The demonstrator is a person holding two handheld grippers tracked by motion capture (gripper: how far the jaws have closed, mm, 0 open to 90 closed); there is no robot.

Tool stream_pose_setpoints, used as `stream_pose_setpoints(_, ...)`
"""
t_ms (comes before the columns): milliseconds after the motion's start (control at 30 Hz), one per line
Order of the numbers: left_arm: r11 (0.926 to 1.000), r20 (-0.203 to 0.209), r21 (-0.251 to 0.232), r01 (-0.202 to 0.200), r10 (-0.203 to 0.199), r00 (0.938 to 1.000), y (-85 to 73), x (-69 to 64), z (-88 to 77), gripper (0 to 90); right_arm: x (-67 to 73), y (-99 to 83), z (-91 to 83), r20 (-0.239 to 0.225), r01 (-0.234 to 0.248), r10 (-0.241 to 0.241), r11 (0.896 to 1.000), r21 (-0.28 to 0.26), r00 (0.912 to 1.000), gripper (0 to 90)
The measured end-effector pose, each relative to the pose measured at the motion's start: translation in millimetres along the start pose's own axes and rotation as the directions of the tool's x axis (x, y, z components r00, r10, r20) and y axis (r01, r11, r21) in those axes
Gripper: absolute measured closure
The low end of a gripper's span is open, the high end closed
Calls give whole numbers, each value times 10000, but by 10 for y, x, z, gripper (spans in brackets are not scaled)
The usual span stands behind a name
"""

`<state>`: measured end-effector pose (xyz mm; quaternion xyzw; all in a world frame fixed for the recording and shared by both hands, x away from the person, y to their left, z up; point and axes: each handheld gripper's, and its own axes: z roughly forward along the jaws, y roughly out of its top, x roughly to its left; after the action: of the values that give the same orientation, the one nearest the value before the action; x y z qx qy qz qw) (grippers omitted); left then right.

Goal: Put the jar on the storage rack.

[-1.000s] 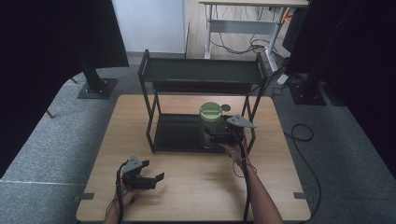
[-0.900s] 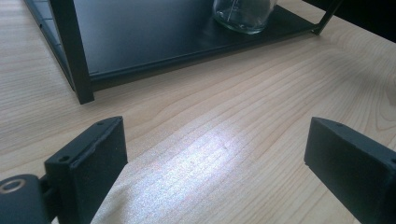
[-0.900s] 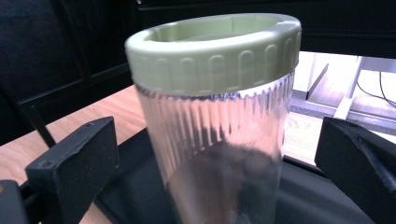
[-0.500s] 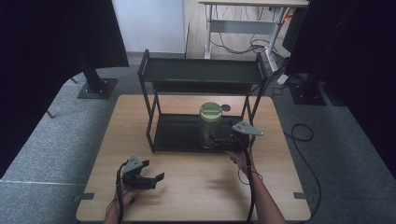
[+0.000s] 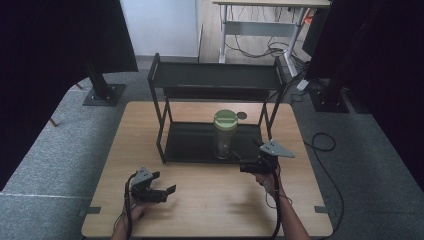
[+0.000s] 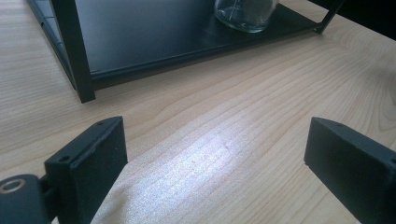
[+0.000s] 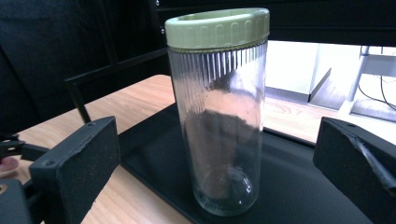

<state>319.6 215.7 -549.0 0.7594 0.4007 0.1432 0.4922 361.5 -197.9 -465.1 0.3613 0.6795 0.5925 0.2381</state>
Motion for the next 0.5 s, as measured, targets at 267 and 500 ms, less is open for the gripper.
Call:
stream_pose_setpoints(267,10000,-8,18,-30,30,10000,1,-2,1,56,56,-117,-287,-179,-35,32,9998,-191,9998,31)
stream_pose_setpoints(500,10000,-6,35,-21,21,10000,1,-1,3,56,100,-252,-485,-396,-256,242,9990,-355,9989,46)
